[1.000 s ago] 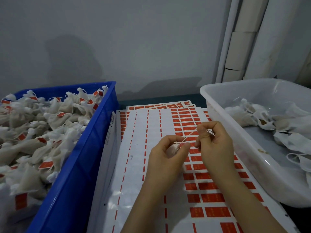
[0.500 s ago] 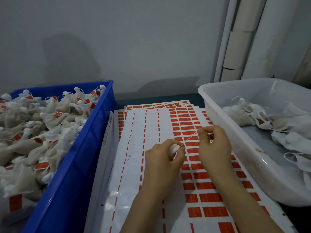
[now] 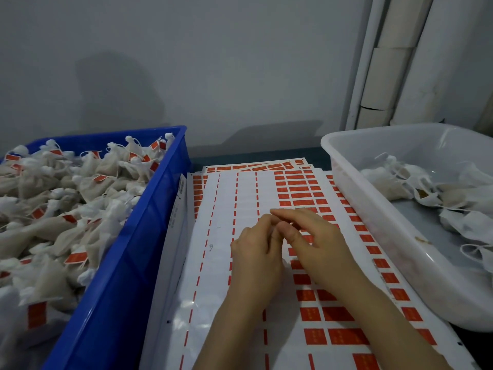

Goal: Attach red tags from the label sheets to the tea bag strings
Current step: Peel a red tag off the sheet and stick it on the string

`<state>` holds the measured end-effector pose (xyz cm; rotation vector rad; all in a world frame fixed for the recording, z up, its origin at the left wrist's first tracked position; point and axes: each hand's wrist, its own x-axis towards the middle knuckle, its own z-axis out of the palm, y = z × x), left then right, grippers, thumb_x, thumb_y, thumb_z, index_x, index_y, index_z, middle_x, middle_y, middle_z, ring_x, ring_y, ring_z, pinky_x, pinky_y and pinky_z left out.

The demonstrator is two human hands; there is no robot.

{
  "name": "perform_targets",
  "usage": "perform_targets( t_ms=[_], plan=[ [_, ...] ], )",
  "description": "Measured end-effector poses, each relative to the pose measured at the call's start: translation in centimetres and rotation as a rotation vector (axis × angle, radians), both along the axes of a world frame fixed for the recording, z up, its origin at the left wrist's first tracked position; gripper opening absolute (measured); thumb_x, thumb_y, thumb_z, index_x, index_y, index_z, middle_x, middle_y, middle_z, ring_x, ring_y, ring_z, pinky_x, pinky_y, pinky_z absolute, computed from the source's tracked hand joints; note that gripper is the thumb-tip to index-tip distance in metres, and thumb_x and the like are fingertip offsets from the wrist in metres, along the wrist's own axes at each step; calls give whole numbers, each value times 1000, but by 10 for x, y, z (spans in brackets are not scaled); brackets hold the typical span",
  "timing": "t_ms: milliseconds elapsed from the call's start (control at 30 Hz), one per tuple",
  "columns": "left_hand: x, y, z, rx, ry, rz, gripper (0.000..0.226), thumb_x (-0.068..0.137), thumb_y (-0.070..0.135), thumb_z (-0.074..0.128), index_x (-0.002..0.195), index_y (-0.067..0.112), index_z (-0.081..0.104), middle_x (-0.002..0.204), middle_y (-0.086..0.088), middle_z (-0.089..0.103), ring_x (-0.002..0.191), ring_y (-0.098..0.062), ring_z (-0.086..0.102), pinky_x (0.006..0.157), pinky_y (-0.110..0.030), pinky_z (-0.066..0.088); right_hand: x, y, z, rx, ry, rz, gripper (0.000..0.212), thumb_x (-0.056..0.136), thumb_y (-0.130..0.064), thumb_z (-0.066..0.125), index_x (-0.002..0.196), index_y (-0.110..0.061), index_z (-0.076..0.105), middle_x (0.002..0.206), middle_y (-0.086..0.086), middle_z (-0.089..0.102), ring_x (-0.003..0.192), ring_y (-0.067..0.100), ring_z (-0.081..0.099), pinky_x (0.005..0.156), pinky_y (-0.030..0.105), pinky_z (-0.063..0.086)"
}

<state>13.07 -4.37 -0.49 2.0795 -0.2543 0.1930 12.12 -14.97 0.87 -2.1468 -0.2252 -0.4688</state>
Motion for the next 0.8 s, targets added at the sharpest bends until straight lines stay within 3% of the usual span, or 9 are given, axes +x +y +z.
perform_targets(
  t_ms=[100, 233, 300, 400, 567, 700, 800],
  plan=[
    [-2, -1, 3, -63, 14, -18, 27, 89, 45, 34, 106, 37, 52, 105, 17, 62, 97, -9, 59, 96, -35, 49, 2, -1, -1, 31, 9, 10, 25, 78, -49, 43, 103, -52, 44, 97, -45, 40, 93, -33, 39, 73, -11, 27],
    [0, 1, 8, -181, 128, 35, 8, 94, 45, 37, 102, 46, 37, 103, 29, 46, 103, -6, 53, 92, -26, 46, 3, -6, -3, -27, -17, -53, 20, 80, -45, 50, 99, -44, 54, 90, -40, 44, 86, -21, 49, 69, -8, 33],
    [1, 4, 11, -272, 172, 42, 22, 93, 44, 45, 103, 53, 27, 103, 32, 35, 96, 1, 48, 82, -16, 43, 4, -9, -3, -66, -29, -108, 9, 84, -36, 57, 92, -38, 58, 86, -32, 48, 81, -10, 53, 68, -3, 36],
    [0, 5, 12, -234, 149, 14, 45, 88, 39, 60, 99, 53, 19, 94, 37, 29, 83, 6, 47, 64, -5, 38, 4, -11, -1, -33, -50, -170, 9, 84, -33, 59, 84, -41, 54, 87, -26, 50, 82, -5, 52, 71, 3, 33],
    [0, 1, 10, -202, 112, 53, 54, 89, 38, 58, 98, 67, 13, 94, 26, 44, 88, -7, 56, 68, -11, 47, 1, -11, 4, 66, -82, -229, 8, 82, -39, 57, 80, -45, 51, 84, -34, 49, 79, -7, 53, 63, 1, 32],
    [1, 1, 9, -136, 108, 61, 54, 87, 43, 59, 97, 69, 13, 101, 18, 51, 99, -16, 58, 84, -30, 55, 0, -12, 3, 69, -109, -254, 6, 83, -38, 57, 87, -41, 54, 84, -39, 45, 76, -13, 51, 54, -3, 33],
    [1, 1, 8, -82, 78, 53, 50, 87, 43, 57, 98, 69, 16, 107, 13, 55, 99, -16, 58, 83, -24, 52, 0, -12, 3, 78, -134, -263, 6, 84, -37, 57, 90, -38, 56, 84, -37, 46, 77, -12, 51, 58, -3, 32]
  ],
)
